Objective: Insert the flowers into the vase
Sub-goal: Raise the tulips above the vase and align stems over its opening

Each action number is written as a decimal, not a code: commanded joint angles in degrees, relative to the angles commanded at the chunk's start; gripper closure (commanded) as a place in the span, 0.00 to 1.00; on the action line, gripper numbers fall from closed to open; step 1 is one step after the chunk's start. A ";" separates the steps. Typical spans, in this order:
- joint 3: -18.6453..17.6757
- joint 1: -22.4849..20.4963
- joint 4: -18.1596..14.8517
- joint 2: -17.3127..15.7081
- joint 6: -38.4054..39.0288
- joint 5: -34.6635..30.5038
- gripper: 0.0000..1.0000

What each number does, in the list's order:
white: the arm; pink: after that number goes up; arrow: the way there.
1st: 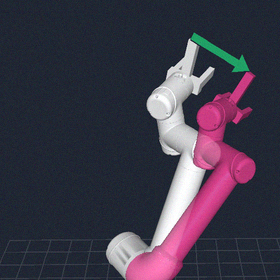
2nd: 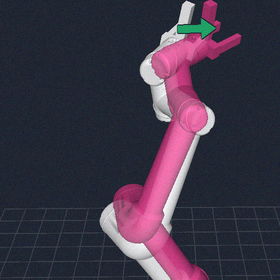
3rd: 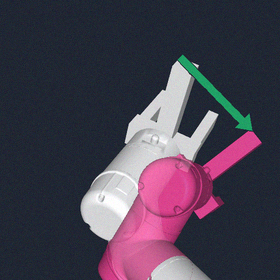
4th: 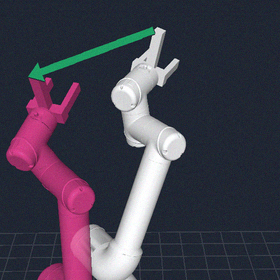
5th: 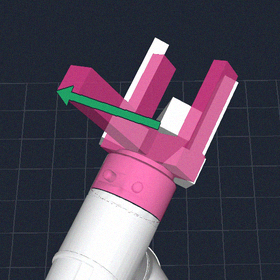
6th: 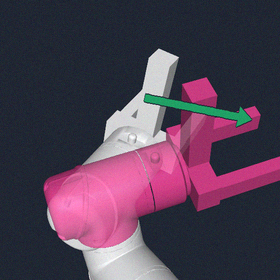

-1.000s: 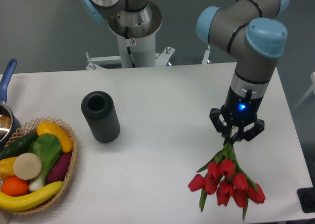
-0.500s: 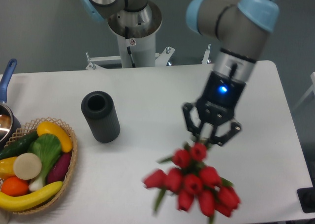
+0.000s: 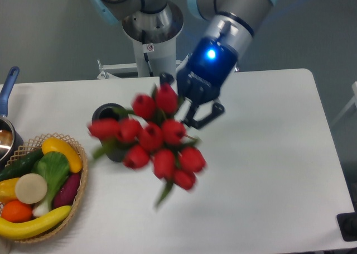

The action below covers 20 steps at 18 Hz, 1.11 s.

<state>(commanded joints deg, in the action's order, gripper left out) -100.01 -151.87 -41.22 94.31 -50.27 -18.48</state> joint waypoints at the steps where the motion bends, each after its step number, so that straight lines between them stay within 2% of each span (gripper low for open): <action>1: -1.32 -0.09 0.00 -0.79 -1.05 1.59 1.00; 5: -8.87 -0.26 0.00 -5.01 -9.22 7.57 1.00; 7: -11.87 -0.09 0.00 -7.38 -10.20 8.11 1.00; 15: -19.43 0.26 -0.09 -13.18 -12.75 8.64 1.00; 18: -23.55 0.00 -0.09 -14.77 -16.25 12.67 1.00; 20: -24.79 0.17 -0.18 -15.21 -17.06 12.77 1.00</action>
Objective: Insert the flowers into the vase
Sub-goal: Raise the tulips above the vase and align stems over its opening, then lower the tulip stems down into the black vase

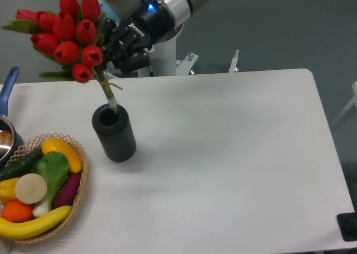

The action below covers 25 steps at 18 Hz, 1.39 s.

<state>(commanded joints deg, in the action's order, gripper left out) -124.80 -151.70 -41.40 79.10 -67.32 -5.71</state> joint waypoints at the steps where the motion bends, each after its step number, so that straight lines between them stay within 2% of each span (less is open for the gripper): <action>1: -0.27 0.17 0.00 0.00 -0.09 0.00 1.00; 7: -1.41 0.35 -0.09 0.26 -1.75 -0.09 1.00; 13: -3.08 0.44 -0.35 2.28 -6.23 -0.61 1.00; 21: -3.52 0.44 -0.44 3.78 -7.47 -0.79 1.00; 25: -4.83 0.44 -0.44 5.18 -10.02 -0.79 0.99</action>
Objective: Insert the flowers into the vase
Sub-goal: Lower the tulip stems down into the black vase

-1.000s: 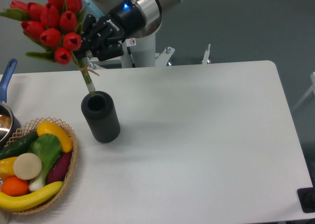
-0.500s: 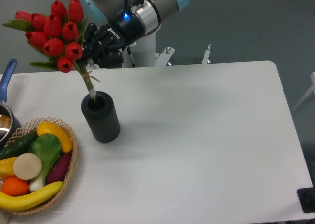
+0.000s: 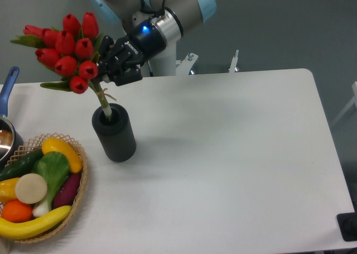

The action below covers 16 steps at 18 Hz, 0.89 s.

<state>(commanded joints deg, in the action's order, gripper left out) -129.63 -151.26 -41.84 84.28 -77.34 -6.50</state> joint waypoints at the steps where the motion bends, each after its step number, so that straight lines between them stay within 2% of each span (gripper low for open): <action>1: -0.44 0.00 0.09 0.09 -0.44 0.00 0.99; 5: -2.11 0.09 0.00 1.14 -3.60 -0.09 0.96; 10: -2.73 0.00 0.09 4.92 -8.52 -0.09 0.94; 12: -3.08 0.00 0.17 5.80 -9.14 0.00 0.92; 16: -3.61 0.00 0.09 6.24 -10.20 -0.09 0.80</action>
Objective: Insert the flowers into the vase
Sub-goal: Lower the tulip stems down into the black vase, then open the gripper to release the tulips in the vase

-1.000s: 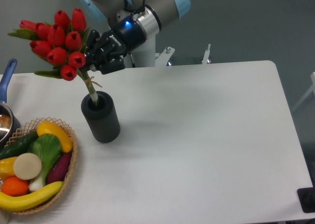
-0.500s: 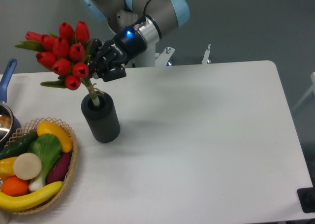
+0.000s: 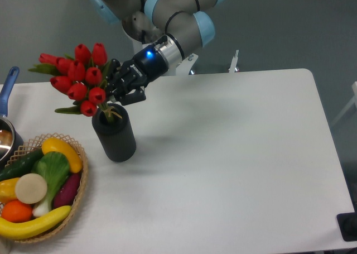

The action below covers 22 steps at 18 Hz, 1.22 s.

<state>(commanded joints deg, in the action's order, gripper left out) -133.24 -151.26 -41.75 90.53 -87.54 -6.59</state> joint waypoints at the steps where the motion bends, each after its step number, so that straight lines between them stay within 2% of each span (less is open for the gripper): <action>1: 0.09 0.00 0.00 0.17 0.00 0.00 0.77; 7: -0.79 0.00 0.35 1.49 -1.58 0.00 0.59; 15: -0.79 -0.18 0.26 2.02 -1.67 0.00 0.53; 17: -0.79 -0.35 0.26 1.94 -1.58 0.00 0.49; 18: -0.79 -0.53 0.26 1.93 -1.50 0.00 0.42; 19: -0.97 -0.70 0.26 1.59 -1.32 0.00 0.26; 20: -1.49 -0.88 0.26 1.06 -1.15 0.00 0.00; 22: -2.89 -1.93 0.26 -0.87 -1.14 -0.09 0.00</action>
<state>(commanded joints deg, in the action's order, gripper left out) -136.13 -153.19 -41.48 89.66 -88.68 -6.68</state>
